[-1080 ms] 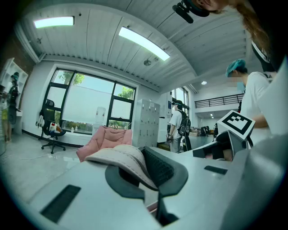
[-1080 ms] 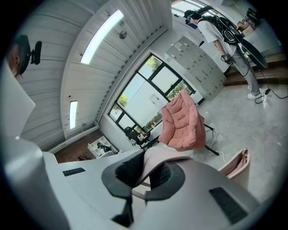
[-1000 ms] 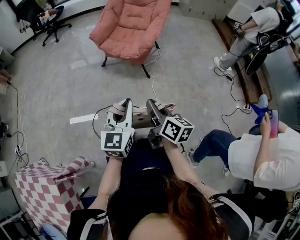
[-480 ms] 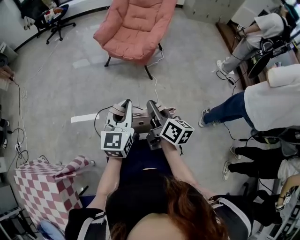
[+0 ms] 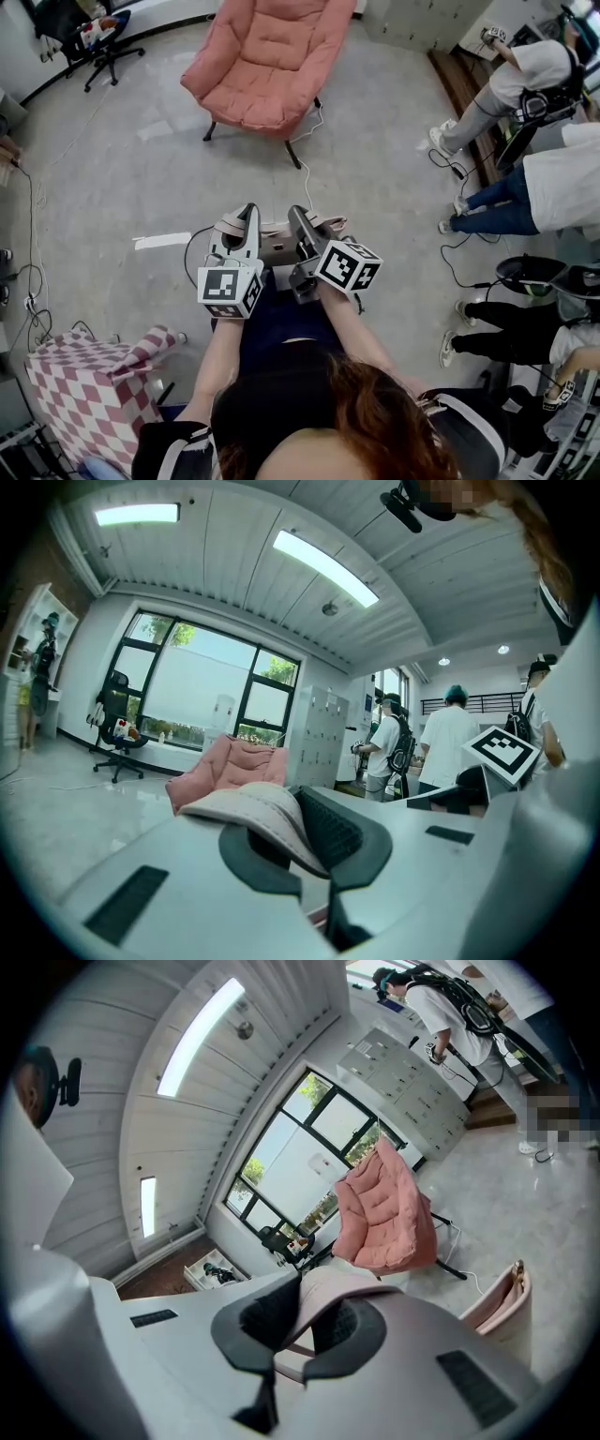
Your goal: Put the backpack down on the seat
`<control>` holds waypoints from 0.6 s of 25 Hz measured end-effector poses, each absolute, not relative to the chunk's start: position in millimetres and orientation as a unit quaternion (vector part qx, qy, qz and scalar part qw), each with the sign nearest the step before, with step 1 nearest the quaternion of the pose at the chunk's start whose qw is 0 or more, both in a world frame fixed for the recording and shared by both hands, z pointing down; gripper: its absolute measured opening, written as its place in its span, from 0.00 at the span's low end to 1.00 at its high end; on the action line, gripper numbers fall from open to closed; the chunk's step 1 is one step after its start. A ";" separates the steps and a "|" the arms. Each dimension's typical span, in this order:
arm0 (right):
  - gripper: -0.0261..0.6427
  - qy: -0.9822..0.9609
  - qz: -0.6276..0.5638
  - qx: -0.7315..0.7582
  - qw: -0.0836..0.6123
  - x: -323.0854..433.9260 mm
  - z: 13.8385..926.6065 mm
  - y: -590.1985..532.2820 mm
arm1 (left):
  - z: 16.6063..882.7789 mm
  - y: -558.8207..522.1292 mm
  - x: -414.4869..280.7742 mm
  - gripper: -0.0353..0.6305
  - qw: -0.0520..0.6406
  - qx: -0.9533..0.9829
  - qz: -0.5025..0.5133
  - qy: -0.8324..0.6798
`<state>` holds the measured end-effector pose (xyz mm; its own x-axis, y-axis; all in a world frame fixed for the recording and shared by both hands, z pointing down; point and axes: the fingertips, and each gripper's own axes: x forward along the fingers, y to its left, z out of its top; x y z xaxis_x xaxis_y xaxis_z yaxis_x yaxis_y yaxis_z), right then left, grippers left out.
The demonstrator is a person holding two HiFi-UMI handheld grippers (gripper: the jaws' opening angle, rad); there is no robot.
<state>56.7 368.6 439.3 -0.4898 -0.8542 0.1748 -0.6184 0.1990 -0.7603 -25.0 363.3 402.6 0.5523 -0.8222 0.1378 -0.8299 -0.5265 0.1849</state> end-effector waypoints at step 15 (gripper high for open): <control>0.10 0.760 -0.411 -0.481 0.148 44.2 427.0 229.3 | 386.5 221.4 -36.3 0.08 0.121 0.873 0.023 -0.472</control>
<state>44.2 229.3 427.0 -0.4928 -0.8533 0.1702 -0.6101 0.1994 -0.7668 -36.3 221.4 386.5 0.5524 -0.8191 0.1548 -0.8303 -0.5243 0.1891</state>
